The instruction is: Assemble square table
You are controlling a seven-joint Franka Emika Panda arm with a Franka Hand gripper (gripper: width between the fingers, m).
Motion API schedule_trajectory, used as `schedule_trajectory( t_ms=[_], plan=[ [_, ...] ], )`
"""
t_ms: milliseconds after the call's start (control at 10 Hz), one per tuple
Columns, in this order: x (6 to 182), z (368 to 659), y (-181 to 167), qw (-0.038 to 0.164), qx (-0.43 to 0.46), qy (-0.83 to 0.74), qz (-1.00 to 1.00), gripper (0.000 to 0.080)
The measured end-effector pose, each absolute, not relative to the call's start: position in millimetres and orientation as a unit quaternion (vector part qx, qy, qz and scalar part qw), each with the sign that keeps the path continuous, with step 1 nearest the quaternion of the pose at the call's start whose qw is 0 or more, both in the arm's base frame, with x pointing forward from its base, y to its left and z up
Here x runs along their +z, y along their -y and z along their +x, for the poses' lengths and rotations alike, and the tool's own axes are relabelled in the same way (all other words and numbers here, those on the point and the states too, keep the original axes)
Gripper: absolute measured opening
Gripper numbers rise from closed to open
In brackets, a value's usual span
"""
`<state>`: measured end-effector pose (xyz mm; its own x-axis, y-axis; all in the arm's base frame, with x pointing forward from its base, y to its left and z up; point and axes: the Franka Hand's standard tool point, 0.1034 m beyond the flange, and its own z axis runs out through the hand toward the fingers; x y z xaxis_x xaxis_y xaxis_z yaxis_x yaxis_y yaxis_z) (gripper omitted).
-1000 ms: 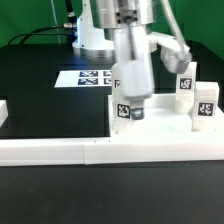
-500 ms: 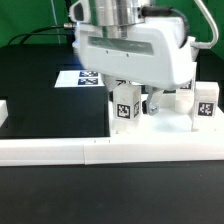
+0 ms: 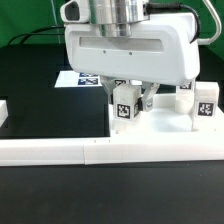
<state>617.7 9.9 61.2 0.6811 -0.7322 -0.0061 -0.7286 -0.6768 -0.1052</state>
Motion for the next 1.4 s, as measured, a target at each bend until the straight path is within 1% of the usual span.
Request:
schedule_trajectory(
  t_ms=[100,300,400,500,600,700,800,900,1100,1200,1300,1400],
  plan=[
    [61.2,617.8,-10.2,0.052,-0.015,-0.459,-0.887,0.0288],
    [61.3,617.9,-10.2,0.053,-0.011,-0.520,-0.852,0.0288],
    [60.6,618.2,-9.5,0.055,-0.006,-0.585,-0.809,0.0288],
    [60.6,623.4,-5.7,0.066,0.014,-0.696,-0.715,0.0288],
    [60.2,624.2,-6.1,0.081,0.031,-0.768,-0.635,0.0288],
    [60.2,624.9,-7.0,0.081,0.035,-0.788,-0.610,0.0288],
    [60.2,626.1,-9.5,0.084,0.042,-0.837,-0.538,0.0288],
    [59.8,625.7,-9.9,0.081,0.041,-0.865,-0.493,0.0291],
    [59.1,623.6,-9.0,0.076,0.041,-0.880,-0.468,0.0304],
    [59.2,622.5,-7.7,0.070,0.040,-0.890,-0.449,0.0304],
    [59.2,622.2,-7.4,0.069,0.040,-0.901,-0.427,0.0358],
    [58.9,622.3,-7.3,0.069,0.039,-0.897,-0.435,0.0358]
  ],
)
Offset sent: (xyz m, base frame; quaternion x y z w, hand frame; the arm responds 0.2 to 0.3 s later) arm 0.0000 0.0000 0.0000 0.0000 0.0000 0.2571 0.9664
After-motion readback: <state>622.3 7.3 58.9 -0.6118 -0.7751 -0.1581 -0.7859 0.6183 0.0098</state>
